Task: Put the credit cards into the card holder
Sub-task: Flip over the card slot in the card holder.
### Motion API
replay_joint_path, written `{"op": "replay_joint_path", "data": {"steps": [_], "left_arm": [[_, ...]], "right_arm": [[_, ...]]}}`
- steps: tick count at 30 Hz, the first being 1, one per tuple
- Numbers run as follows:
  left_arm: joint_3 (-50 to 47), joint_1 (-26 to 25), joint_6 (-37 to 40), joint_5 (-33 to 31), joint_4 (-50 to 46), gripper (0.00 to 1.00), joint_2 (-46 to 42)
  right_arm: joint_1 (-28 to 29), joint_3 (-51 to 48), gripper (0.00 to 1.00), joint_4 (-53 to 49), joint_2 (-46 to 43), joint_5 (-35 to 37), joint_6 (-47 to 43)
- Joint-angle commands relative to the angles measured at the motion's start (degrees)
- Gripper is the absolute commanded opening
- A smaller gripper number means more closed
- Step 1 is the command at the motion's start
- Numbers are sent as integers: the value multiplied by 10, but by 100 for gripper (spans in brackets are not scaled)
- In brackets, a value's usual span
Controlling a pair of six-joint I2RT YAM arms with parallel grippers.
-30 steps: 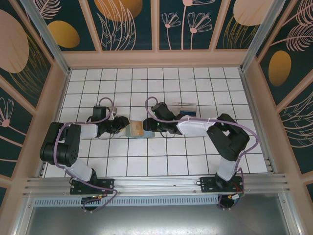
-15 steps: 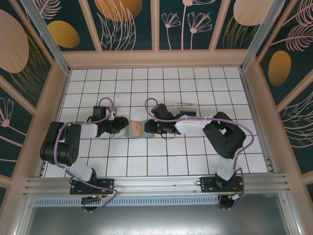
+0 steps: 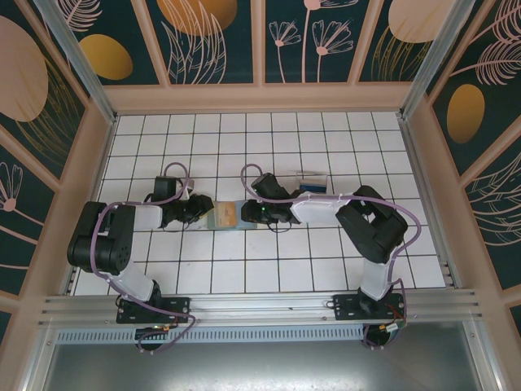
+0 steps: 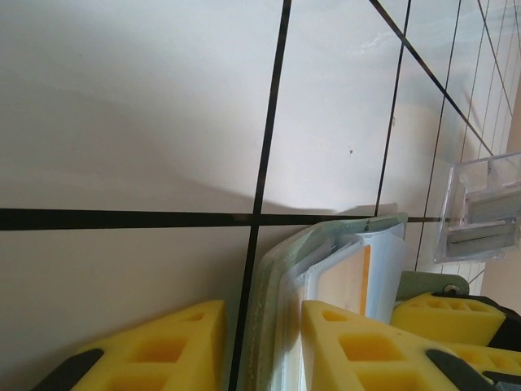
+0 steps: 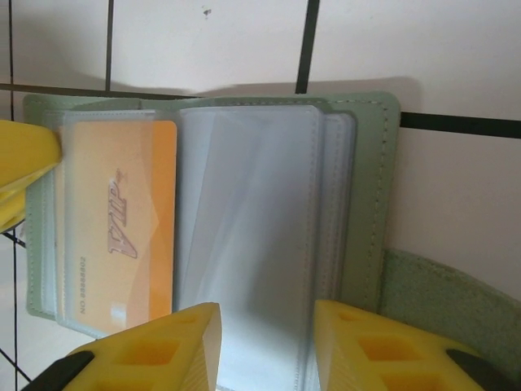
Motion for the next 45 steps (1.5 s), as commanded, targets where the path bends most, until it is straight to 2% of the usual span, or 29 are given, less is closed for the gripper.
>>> {"op": "replay_joint_path", "data": {"steps": [1,8,13,20,28,35,40,45], "left_arm": [[-5,0,6,-9,5,30,20],[-7,1,5,-10,8,26,20],[-8,1,3,-8,9,26,19],[-13,1,-40,27,57,35,18],[-5,1,-62,31,61,37,1],[-5,1,-54,21,49,39,-3],[13,1,1,-35,-28,36,-3],[14,1,22,-47,-47,33,-2]], "right_arm": [[-2,8,35,24,10,-21,-7],[-2,3,32,45,2,-35,-16],[-2,-7,33,73,-6,-52,-15],[-2,-12,36,101,-25,-62,-26],[1,0,40,103,-19,-68,-34],[5,3,45,101,-17,-66,-36],[4,15,47,55,-20,-18,-45],[5,13,49,46,-24,-7,-47]]}}
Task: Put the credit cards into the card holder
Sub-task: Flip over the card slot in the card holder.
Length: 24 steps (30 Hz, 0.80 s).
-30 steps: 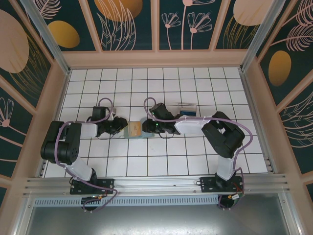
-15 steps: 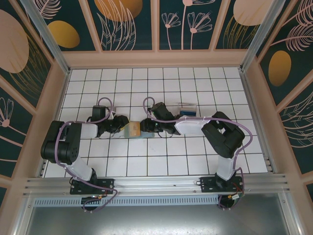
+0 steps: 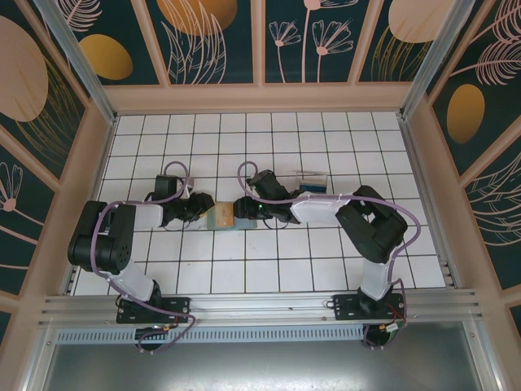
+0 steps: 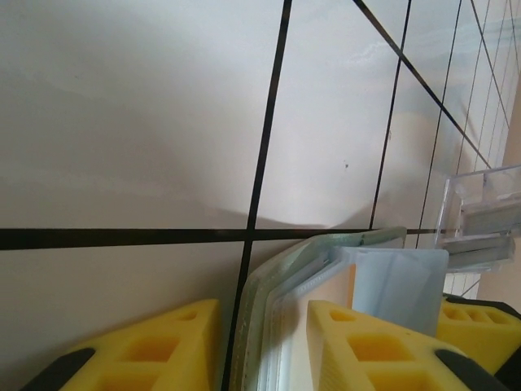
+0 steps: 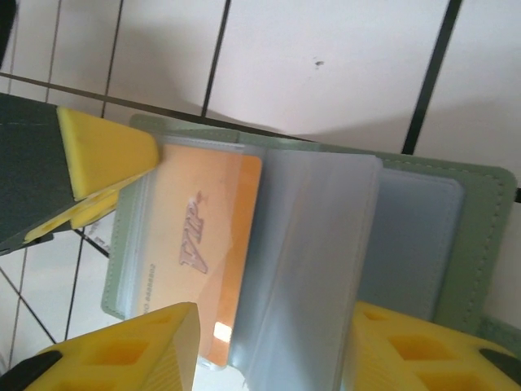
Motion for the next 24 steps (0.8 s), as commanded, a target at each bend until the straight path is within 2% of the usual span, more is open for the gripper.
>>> {"op": "replay_joint_path", "data": {"steps": [1,11,14,18,24], "left_arm": [[3,2,33,-36,-41,32,-4],[-1,2,31,-28,-29,27,5],[-2,2,29,-24,-25,28,5],[-15,2,-12,22,29,35,10],[-39,4,-97,69,123,43,6]], "right_arm": [[4,13,49,-17,-22,18,-13],[8,24,49,-13,-12,7,-13],[9,17,48,13,-18,-23,-19],[11,20,48,48,-8,-73,-18],[18,38,48,60,12,-87,-22]]}}
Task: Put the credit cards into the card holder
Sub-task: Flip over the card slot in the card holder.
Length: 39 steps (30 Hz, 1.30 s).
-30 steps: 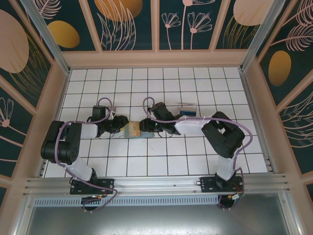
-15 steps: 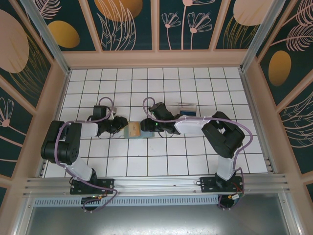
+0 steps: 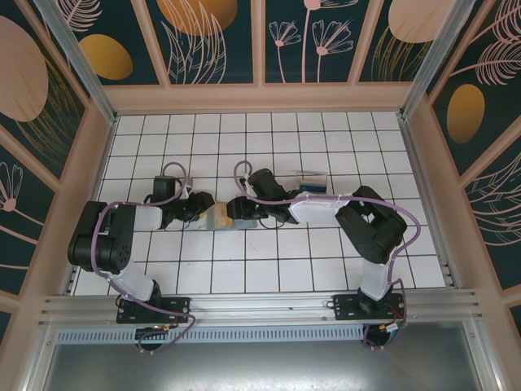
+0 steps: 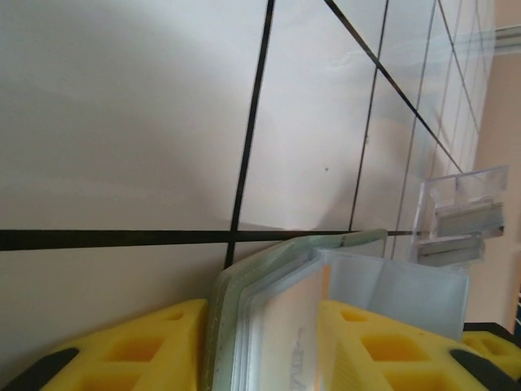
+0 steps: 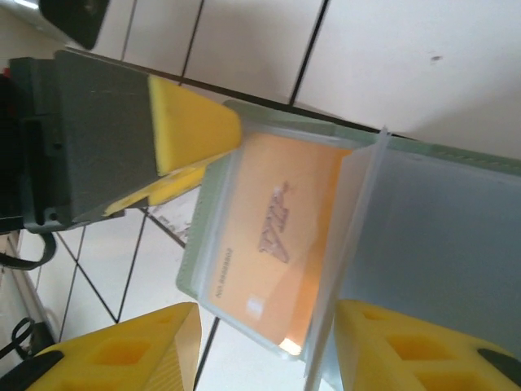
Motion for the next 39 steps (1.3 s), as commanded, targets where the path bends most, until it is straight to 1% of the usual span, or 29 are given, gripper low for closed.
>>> {"op": "replay_joint_path", "data": {"steps": [1,3,5,11,14,16,20,23,25,30,32,34,35,37,39], "left_arm": [[-16,0,-57,36,62,46,2],[-17,4,-65,40,69,53,-5],[-16,9,-69,42,69,55,-7],[-17,12,-68,49,69,56,6],[-10,12,-34,34,30,53,10],[-5,12,-8,19,-1,53,6],[0,12,16,17,-20,51,12],[-1,12,22,15,-21,44,24],[-3,12,25,14,-19,39,27],[4,12,47,-6,-46,21,25],[6,12,49,-10,-49,19,20],[7,12,52,-13,-53,17,18],[8,12,53,-16,-55,17,18],[9,12,56,-18,-58,16,17],[11,12,57,-18,-59,16,18]], "right_arm": [[8,27,48,30,16,-24,-14],[10,29,48,41,27,-25,-16],[13,33,48,49,37,-24,-16],[28,49,49,55,63,-21,-20],[31,47,48,62,68,-20,-18],[32,44,49,69,69,-21,-19],[32,35,49,96,72,-28,-17],[32,27,49,117,69,-33,-14],[31,19,49,124,58,-23,-15],[28,11,49,79,11,43,-25],[27,4,49,57,-17,71,-34],[26,0,49,19,-47,115,-41],[27,2,49,-10,-62,155,-42],[19,13,50,-71,-83,204,-61],[8,31,51,-141,-98,271,-81]]}}
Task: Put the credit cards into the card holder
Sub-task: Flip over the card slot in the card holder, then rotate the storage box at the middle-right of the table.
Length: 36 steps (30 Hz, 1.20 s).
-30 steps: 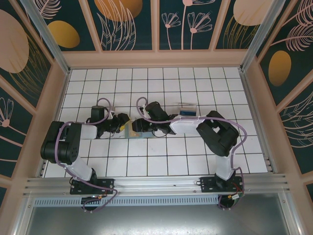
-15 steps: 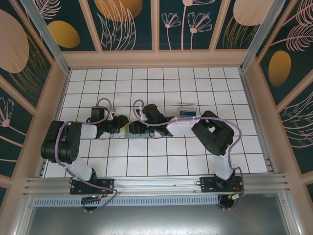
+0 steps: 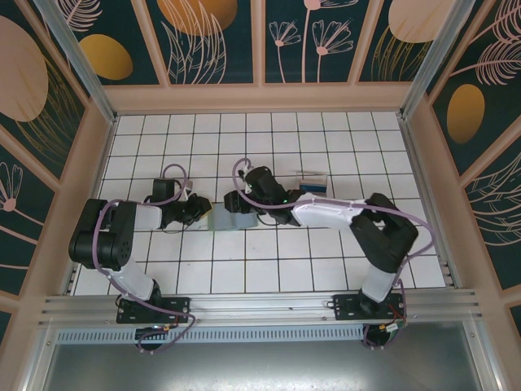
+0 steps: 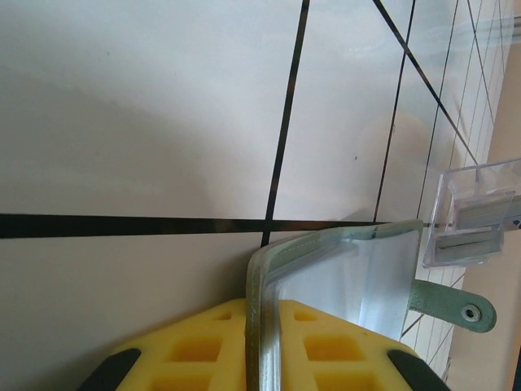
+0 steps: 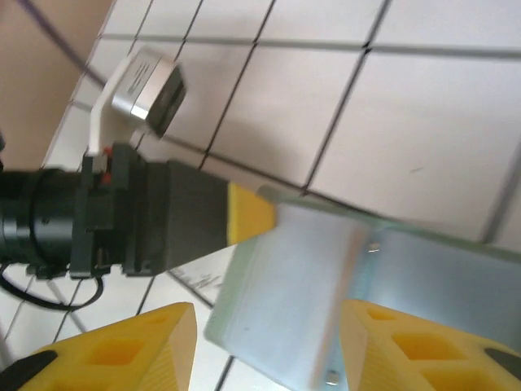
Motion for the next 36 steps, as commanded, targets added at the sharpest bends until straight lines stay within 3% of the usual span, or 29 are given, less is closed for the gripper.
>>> {"op": "replay_joint_path", "data": {"steps": [1,8,10,12,15,20,25,29,34,36], "left_arm": [[7,0,19,-20,-34,16,2],[13,0,23,-23,-43,16,-5],[12,0,23,-24,-44,16,-7],[13,0,23,-23,-45,16,-7],[13,0,21,-22,-45,16,-8],[10,0,21,-25,-49,16,-12],[9,0,23,-29,-51,16,-14],[9,0,23,-30,-50,16,-14],[11,1,25,-28,-52,15,-10],[10,0,25,-30,-52,16,-11]], "right_arm": [[-22,27,52,-135,-34,143,-41],[-136,37,53,-282,-91,238,-13],[-187,15,55,-288,-109,206,10],[-243,-16,54,-267,-120,129,12],[-280,-21,53,-265,-105,76,-24],[-281,-1,54,-303,-89,123,-17],[-282,-12,57,-290,-109,62,133],[-276,9,57,-325,-99,98,259],[-211,-23,57,-307,-116,139,386],[-183,-34,58,-267,-116,131,389]]}}
